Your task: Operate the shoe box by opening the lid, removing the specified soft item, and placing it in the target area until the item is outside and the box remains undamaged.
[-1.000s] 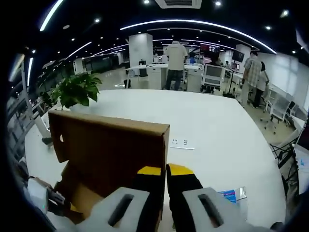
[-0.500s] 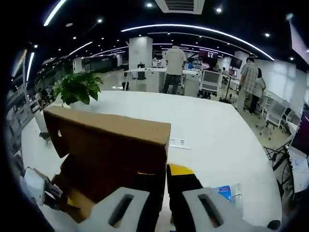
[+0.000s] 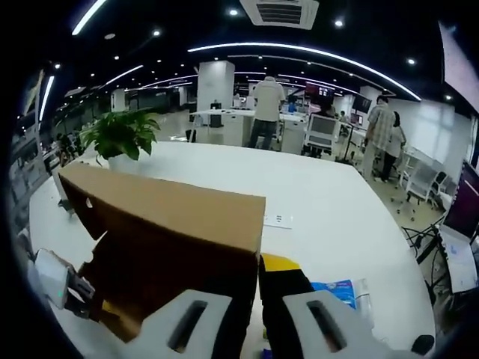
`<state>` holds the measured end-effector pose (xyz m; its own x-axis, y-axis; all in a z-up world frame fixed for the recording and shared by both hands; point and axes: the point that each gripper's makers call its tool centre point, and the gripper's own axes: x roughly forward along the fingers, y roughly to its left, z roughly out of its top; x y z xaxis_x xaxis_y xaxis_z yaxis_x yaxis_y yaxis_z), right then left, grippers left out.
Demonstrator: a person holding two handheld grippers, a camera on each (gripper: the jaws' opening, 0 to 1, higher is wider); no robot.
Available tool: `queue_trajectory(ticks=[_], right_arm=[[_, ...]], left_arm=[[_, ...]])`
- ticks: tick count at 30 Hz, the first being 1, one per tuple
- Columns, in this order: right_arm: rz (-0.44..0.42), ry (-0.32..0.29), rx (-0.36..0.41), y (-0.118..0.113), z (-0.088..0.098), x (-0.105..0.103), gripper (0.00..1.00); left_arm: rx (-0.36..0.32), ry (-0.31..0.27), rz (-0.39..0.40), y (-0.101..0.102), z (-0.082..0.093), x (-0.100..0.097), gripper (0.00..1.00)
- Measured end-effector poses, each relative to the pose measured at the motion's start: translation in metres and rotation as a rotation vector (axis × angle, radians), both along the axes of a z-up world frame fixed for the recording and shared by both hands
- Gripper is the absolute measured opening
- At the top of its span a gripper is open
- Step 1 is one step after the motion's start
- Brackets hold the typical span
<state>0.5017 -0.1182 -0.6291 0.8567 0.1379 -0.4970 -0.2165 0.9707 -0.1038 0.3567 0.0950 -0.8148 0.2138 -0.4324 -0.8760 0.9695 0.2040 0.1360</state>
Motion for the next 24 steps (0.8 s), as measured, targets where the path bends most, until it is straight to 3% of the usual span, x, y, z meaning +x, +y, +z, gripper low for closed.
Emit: queue_trajectory(ticks=[24], right_arm=[[0.002, -0.073, -0.083, 0.001, -0.006, -0.029, 0.00]], left_arm=[[-0.002, -0.008, -0.003, 0.000, 0.000, 0.000, 0.07]])
